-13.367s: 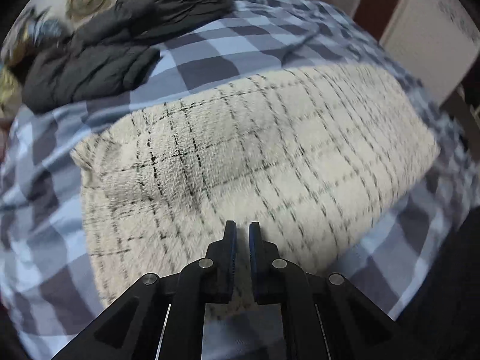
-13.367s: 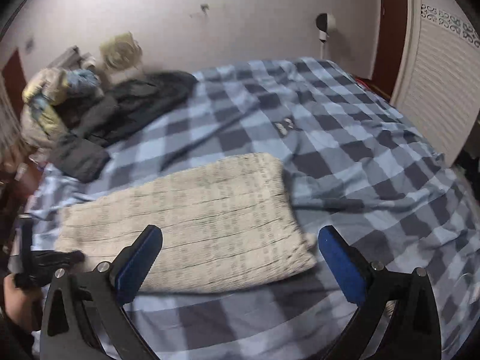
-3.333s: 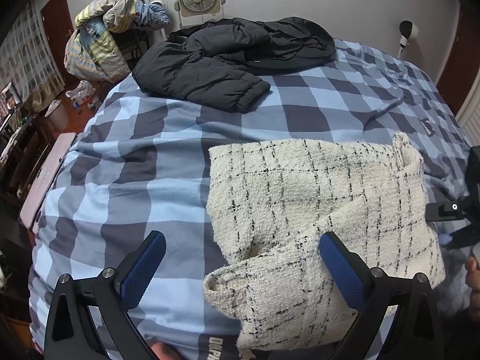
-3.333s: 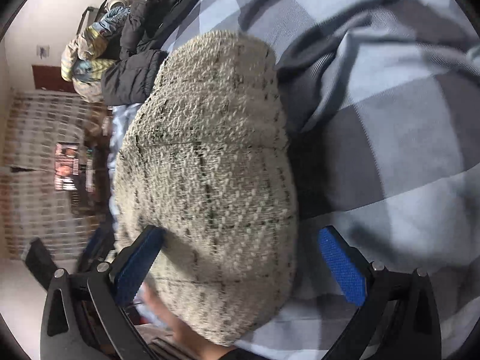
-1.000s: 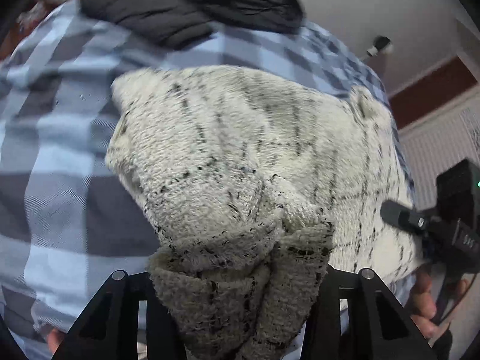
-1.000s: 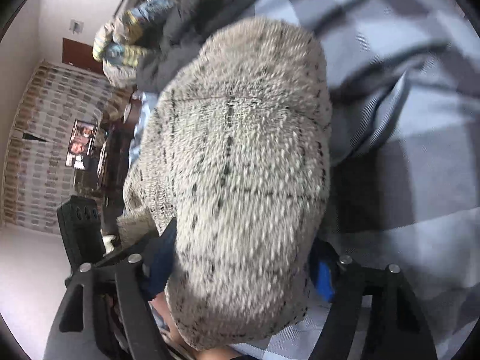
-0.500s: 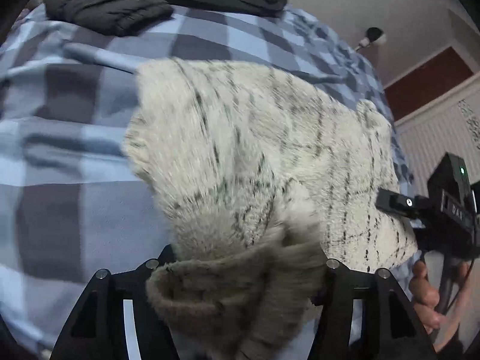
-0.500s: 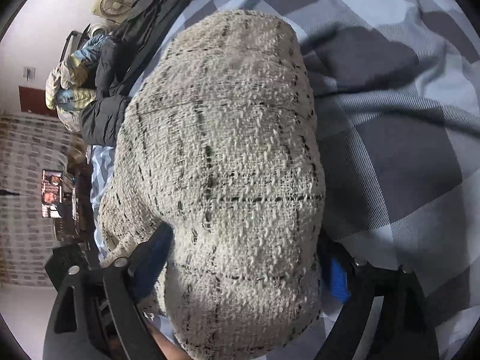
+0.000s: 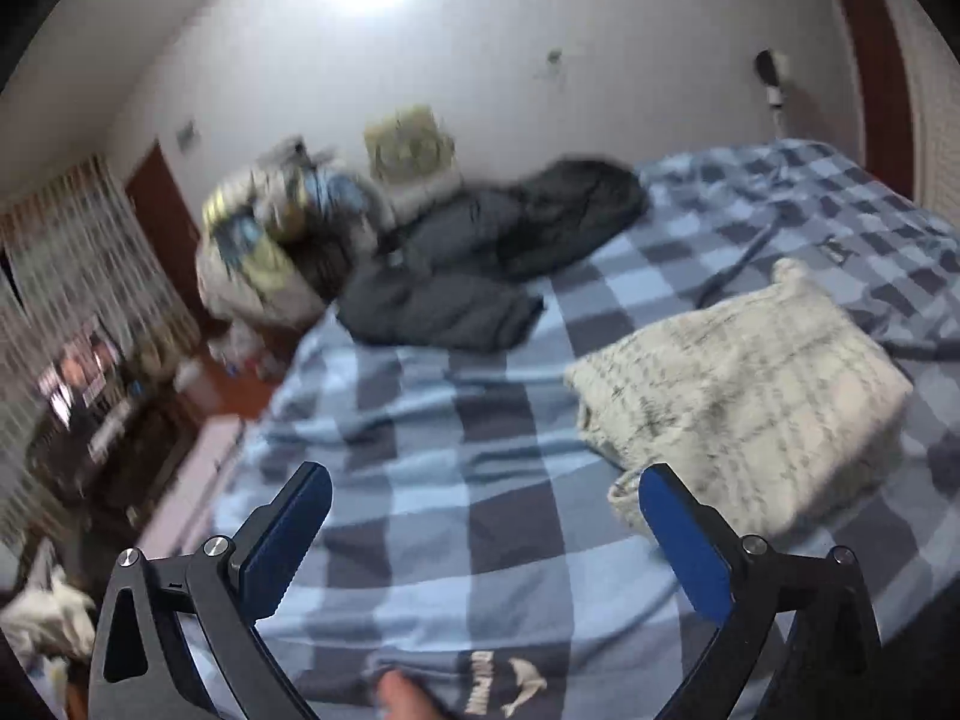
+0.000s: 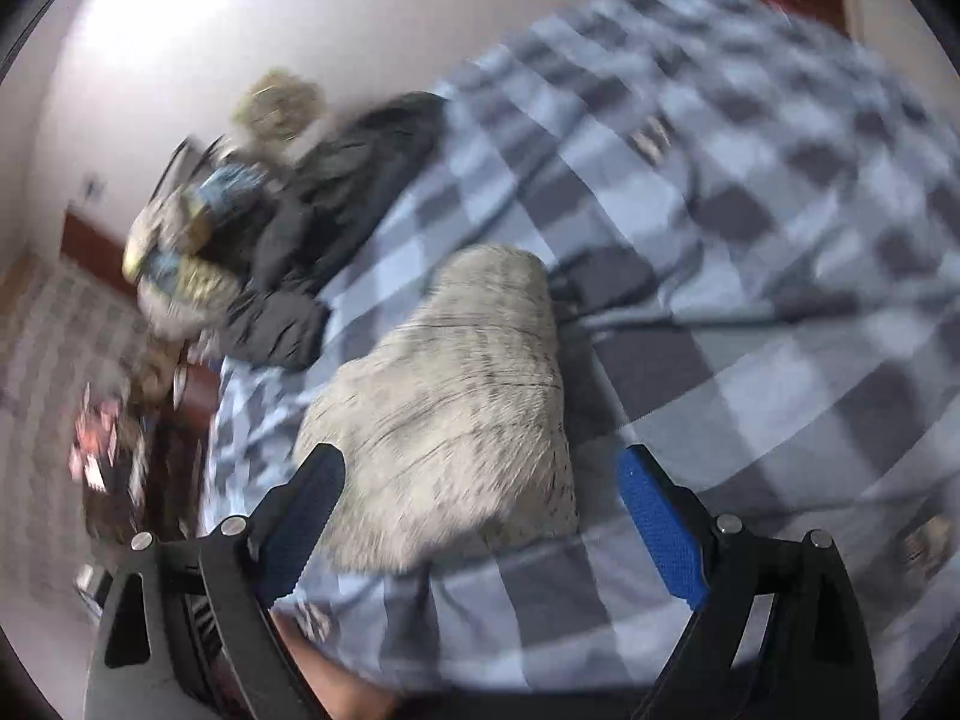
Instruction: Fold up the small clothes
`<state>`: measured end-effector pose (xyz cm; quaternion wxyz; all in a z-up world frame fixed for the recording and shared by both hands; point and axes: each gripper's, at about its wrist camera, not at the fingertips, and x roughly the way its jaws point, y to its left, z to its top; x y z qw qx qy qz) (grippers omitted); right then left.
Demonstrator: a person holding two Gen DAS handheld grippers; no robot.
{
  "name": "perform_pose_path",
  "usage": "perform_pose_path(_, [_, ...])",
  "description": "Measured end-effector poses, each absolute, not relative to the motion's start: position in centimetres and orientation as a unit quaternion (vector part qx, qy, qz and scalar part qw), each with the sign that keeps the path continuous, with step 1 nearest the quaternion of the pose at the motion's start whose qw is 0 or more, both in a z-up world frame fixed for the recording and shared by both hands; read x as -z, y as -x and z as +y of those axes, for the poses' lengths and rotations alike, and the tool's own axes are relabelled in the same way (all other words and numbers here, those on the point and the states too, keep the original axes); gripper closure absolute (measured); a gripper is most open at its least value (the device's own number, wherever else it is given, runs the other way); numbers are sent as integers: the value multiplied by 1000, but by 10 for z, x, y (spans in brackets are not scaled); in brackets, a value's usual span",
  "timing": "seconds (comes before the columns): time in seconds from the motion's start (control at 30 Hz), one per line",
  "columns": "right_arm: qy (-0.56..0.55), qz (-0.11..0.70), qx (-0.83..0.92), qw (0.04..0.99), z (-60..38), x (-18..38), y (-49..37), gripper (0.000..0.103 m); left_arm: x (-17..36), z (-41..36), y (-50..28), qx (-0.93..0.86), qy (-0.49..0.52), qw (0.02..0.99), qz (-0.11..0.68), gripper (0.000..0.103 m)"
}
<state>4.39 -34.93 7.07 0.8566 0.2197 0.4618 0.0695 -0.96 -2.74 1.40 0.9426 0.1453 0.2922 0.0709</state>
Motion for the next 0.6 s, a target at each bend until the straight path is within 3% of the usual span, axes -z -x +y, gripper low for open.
perform_pose_path(0.23, [-129, 470, -144, 861, -316, -149, 29, 12, -22, -49, 49, 7, -180, 944, 275, 0])
perform_pose_path(0.33, [-28, 429, -164, 888, -288, -158, 61, 4, -12, -45, 38, 3, -157, 936, 315, 0])
perform_pose_path(0.43, [42, 381, -177, 907, -276, -133, 79, 2, -9, -36, 28, 27, -101, 932, 347, 0])
perform_pose_path(0.6, [131, 435, -67, 888, -268, -65, 45, 2, 10, -29, 7, 22, -64, 925, 374, 0])
